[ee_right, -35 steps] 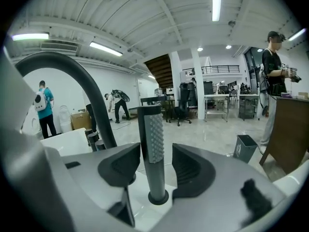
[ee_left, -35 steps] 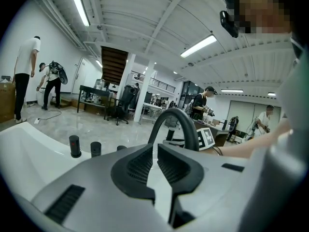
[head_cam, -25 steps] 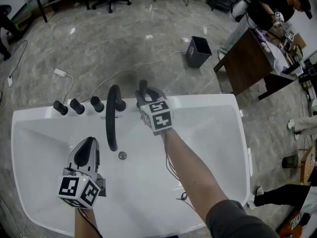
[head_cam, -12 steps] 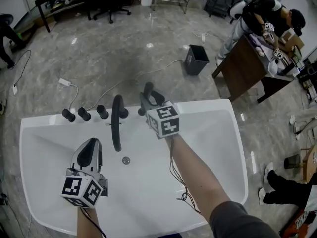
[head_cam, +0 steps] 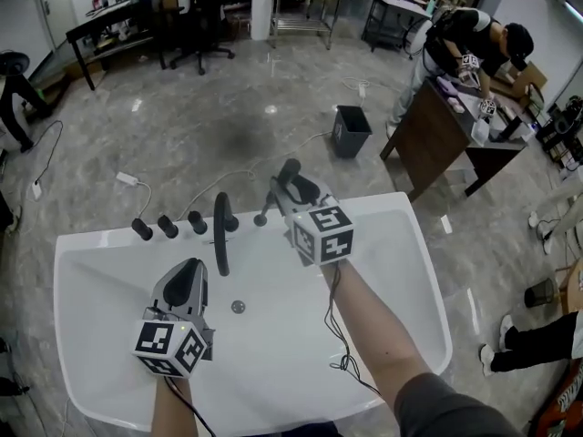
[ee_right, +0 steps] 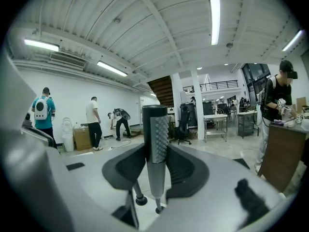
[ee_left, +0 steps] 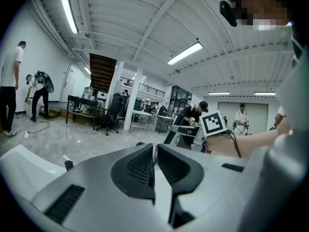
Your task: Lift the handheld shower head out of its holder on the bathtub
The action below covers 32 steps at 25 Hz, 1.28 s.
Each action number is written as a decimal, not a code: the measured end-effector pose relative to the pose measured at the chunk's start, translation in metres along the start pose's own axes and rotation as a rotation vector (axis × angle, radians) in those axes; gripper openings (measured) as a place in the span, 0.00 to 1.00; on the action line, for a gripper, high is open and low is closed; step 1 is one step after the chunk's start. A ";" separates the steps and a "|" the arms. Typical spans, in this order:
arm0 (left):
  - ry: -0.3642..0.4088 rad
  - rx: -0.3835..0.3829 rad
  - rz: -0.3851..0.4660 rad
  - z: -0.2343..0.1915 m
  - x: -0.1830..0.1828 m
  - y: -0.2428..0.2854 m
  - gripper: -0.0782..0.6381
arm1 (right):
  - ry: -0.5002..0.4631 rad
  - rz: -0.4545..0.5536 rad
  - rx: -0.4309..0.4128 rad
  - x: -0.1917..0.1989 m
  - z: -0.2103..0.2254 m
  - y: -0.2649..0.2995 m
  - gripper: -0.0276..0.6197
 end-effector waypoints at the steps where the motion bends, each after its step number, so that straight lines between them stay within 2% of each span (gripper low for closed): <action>1: 0.003 0.009 0.004 0.006 -0.004 -0.005 0.16 | -0.006 0.013 0.002 -0.009 -0.005 -0.010 0.26; 11: 0.033 0.087 0.061 0.052 -0.038 -0.076 0.16 | -0.069 0.174 0.021 -0.112 -0.061 -0.122 0.26; 17: 0.048 0.136 0.090 0.074 -0.054 -0.136 0.16 | -0.110 0.240 0.045 -0.155 -0.103 -0.194 0.26; 23: 0.072 0.180 0.123 0.095 -0.065 -0.197 0.16 | -0.116 0.273 0.082 -0.173 -0.145 -0.264 0.26; 32: 0.062 0.223 0.147 0.106 -0.058 -0.278 0.16 | -0.093 0.314 0.154 -0.173 -0.208 -0.357 0.26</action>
Point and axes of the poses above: the fingertips, and each gripper's own axes: y forward along the fingers, z to its right, x out of its underside, the point moved 2 cm from there along -y, backward along the fingers, and after that the axes turned 5 degrees about -y, right-handed, at the moved point
